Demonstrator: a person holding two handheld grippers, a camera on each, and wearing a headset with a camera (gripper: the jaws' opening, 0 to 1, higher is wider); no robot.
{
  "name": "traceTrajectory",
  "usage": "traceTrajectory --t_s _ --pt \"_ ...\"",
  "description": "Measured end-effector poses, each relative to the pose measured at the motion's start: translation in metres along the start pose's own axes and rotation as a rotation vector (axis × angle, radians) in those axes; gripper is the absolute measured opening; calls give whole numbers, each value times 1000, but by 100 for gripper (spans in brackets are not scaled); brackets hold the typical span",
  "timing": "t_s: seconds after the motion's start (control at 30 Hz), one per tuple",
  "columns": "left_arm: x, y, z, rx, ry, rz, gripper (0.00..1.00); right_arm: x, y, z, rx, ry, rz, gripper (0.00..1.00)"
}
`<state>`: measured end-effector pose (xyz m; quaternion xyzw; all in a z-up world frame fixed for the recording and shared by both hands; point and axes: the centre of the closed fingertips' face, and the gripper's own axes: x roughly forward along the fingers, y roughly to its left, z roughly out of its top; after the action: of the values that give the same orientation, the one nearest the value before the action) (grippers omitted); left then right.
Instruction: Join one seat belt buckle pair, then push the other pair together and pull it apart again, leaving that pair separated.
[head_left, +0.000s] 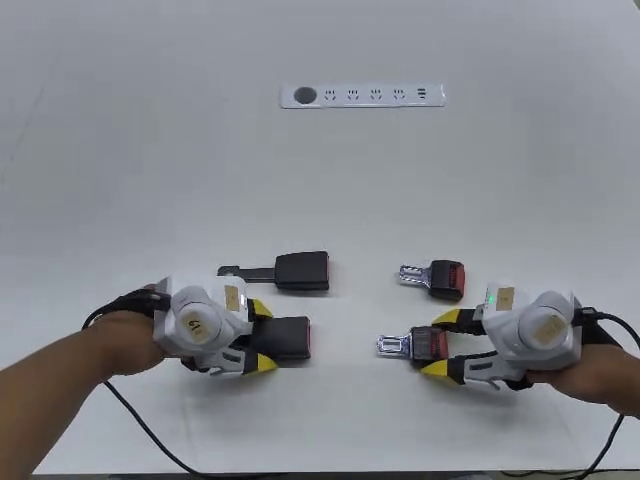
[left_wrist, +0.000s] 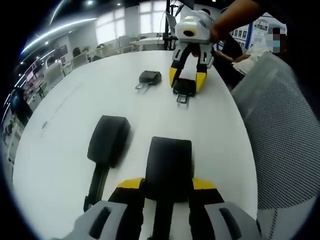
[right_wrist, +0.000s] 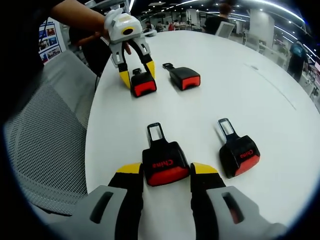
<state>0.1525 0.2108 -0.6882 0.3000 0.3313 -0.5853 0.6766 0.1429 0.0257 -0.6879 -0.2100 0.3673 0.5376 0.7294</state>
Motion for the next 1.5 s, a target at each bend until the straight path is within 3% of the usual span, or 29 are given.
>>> traceTrajectory --t_s 0.03,0.27,0.53,1.2,1.5 --pt "0 -3 -2 -24 14 -12 34 1 2 1 -6 3 2 36" --pt "1 -3 -2 7 30 -36 34 6 6 3 -22 25 21 35" --pt "1 -3 -3 7 38 -39 34 16 8 9 -19 15 17 35" --pt "1 -4 -4 -17 43 -43 34 47 20 46 -26 -29 15 34" --pt "1 -5 -5 -11 52 -47 34 60 25 63 -39 -50 38 34"
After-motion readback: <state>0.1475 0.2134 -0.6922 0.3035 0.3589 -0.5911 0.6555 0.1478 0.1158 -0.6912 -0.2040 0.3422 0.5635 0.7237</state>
